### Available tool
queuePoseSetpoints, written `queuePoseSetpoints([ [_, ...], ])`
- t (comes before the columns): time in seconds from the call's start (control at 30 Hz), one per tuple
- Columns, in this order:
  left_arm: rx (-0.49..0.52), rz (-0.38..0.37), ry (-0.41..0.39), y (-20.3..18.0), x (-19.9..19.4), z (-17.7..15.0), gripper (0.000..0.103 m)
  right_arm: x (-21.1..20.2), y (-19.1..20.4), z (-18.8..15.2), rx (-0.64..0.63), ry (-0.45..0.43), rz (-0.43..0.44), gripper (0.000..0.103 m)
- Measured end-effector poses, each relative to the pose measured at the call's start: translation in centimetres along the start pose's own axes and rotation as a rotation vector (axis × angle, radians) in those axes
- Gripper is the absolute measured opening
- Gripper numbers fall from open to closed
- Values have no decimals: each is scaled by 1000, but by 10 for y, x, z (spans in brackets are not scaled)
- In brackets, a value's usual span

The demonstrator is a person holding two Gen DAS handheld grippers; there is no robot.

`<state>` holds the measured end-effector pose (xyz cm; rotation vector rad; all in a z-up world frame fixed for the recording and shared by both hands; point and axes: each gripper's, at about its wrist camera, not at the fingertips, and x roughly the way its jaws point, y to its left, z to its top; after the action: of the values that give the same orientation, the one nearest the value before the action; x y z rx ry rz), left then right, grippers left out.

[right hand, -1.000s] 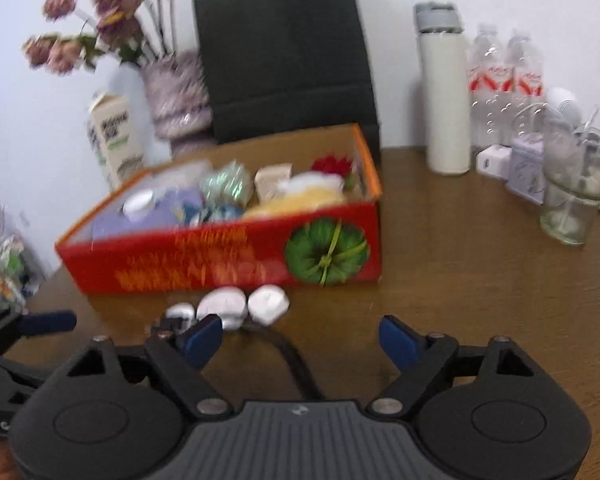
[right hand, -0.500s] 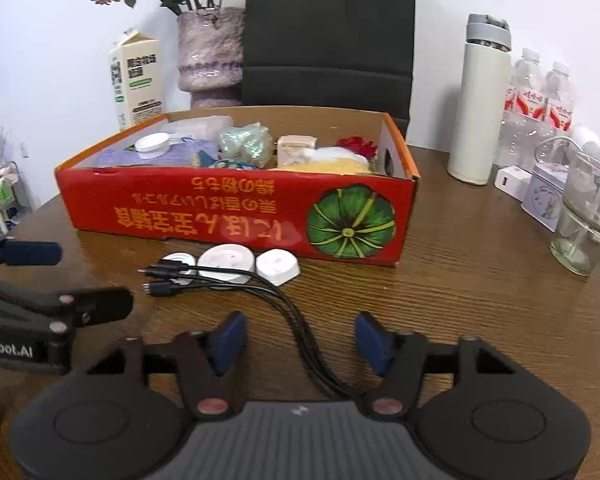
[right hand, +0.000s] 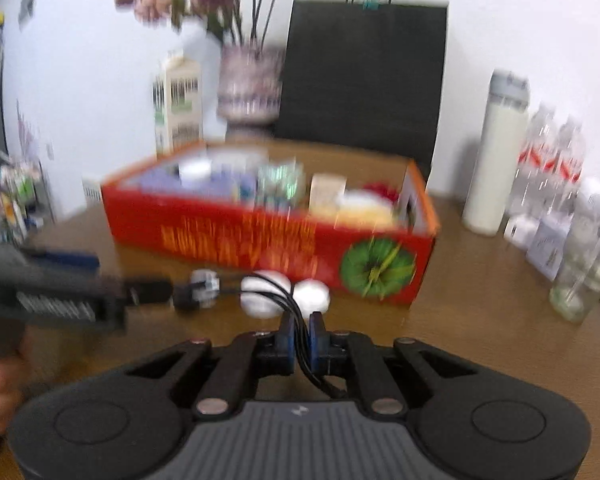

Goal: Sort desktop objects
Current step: 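Move the right gripper to the black cables and grasp them, then lift the cables with the right gripper while the left grasps a white puck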

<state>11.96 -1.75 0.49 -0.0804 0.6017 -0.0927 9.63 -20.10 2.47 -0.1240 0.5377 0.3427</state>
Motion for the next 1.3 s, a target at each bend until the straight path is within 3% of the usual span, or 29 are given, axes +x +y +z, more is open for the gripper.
queuePoseSetpoints([
  [0.13, 34, 26, 9, -17, 7, 6, 103, -16, -30, 11, 95, -47, -2, 6],
  [0.3, 117, -2, -3, -45, 16, 12, 103, -23, -69, 15, 211, -72, -18, 6],
  [0.5, 150, -11, 11, -56, 25, 14, 91, -7, -96, 8, 309, -40, -38, 6],
  [0.7, 105, -7, 16, -51, 29, 18, 86, 4, -97, 1, 315, -7, -31, 6],
  [0.83, 107, 21, 45, -50, 34, 17, 67, 7, -94, 0, 310, 5, -34, 6],
  [0.9, 105, 43, 61, -47, 32, 16, 61, 8, -96, -1, 316, 9, -37, 6],
  [1.1, 117, 23, 46, -40, 19, 8, 66, 19, -96, -7, 308, 43, -62, 6],
  [1.2, 123, -11, 26, -45, 29, 20, 67, 24, -91, -10, 285, 64, -68, 6],
  [1.3, 120, -29, 84, -50, 48, 30, 44, 30, -84, -14, 253, 86, -53, 0],
])
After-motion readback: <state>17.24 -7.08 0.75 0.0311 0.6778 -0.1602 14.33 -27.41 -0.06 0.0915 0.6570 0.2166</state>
